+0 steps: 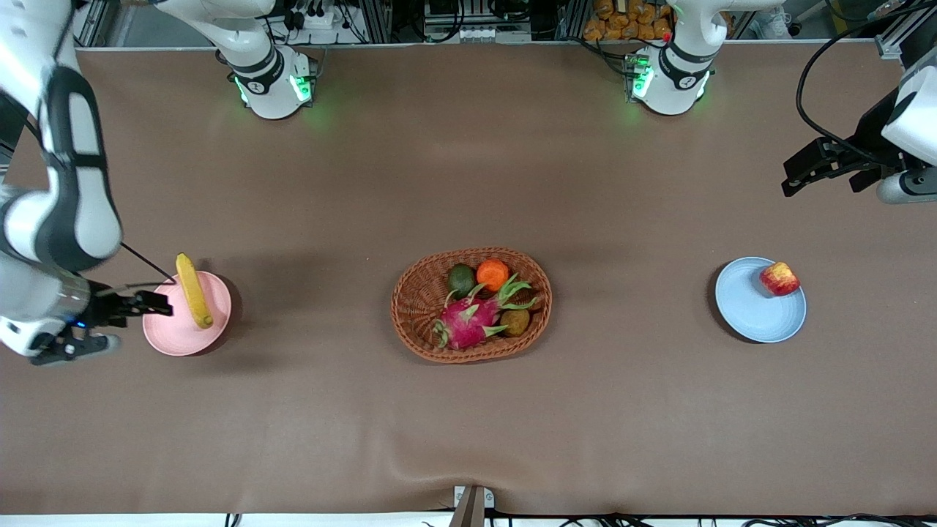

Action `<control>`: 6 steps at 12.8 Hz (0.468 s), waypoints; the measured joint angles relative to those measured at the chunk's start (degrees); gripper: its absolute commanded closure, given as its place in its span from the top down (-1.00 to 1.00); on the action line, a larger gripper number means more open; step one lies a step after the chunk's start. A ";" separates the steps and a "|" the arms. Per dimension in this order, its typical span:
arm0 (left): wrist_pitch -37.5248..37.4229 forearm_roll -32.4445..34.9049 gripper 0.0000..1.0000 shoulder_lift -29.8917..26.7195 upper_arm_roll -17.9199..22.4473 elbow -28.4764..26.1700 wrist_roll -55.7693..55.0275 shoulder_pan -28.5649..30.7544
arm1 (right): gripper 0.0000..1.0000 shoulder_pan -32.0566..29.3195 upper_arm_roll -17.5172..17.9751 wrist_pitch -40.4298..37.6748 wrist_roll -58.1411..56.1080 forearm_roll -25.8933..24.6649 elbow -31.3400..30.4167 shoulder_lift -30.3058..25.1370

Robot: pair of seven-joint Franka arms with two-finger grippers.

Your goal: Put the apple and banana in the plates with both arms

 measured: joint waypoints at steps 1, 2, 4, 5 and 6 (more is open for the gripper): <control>0.00 0.00 1.00 0.00 0.08 0.03 0.00 0.10 | 1.00 0.20 0.03 -1.88 0.86 -0.77 -0.02 -2.49; 0.00 0.00 1.00 0.00 0.18 0.07 0.00 0.18 | 1.00 0.60 0.15 -4.30 2.50 -1.88 -0.03 -5.02; -0.03 0.00 1.00 0.01 0.44 0.09 0.00 0.32 | 1.00 2.02 0.52 -9.54 7.25 -4.02 -0.08 -9.77; -0.12 0.00 1.00 0.02 0.52 0.07 0.00 0.41 | 1.00 2.86 0.86 -11.83 9.37 -4.99 -0.10 -12.01; -0.20 0.00 1.00 0.04 0.57 0.06 0.00 0.48 | 1.00 3.35 1.65 -13.68 11.18 -5.66 -0.11 -14.13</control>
